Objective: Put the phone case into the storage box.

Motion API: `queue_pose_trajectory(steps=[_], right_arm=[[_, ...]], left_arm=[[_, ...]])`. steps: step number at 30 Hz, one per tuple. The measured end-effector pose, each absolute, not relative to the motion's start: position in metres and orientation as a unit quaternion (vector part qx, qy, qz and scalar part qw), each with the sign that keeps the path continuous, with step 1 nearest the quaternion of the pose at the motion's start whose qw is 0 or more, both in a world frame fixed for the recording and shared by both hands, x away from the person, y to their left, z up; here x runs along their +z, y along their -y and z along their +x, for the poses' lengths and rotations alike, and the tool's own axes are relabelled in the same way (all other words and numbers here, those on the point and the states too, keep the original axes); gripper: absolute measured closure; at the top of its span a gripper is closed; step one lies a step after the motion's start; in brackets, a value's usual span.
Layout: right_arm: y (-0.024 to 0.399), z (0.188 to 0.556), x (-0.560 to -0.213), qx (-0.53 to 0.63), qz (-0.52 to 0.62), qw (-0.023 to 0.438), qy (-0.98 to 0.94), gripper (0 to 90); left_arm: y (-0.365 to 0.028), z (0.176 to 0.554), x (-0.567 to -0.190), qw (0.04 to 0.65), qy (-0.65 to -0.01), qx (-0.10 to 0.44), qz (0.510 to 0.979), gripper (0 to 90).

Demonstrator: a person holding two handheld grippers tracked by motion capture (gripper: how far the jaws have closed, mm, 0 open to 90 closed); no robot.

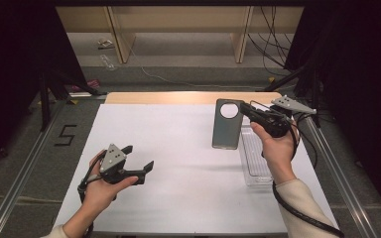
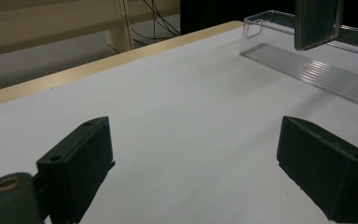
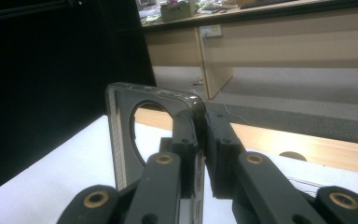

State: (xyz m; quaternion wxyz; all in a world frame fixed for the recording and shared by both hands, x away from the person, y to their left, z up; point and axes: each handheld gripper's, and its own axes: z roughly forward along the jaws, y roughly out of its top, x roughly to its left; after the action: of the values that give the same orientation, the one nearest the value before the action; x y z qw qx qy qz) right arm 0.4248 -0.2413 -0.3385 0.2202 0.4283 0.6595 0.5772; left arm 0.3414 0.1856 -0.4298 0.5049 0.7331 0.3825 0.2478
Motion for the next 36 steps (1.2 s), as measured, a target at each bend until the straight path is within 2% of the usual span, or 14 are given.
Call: queue_pose_trajectory(steps=[36], right_arm=[[0.2516,0.4254,-0.3342,0.576,0.435,0.232,-0.652,83.6]], left_arm=[[-0.1856,0.3418,-0.4302,0.505,-0.382,0.246,0.733,10.6]])
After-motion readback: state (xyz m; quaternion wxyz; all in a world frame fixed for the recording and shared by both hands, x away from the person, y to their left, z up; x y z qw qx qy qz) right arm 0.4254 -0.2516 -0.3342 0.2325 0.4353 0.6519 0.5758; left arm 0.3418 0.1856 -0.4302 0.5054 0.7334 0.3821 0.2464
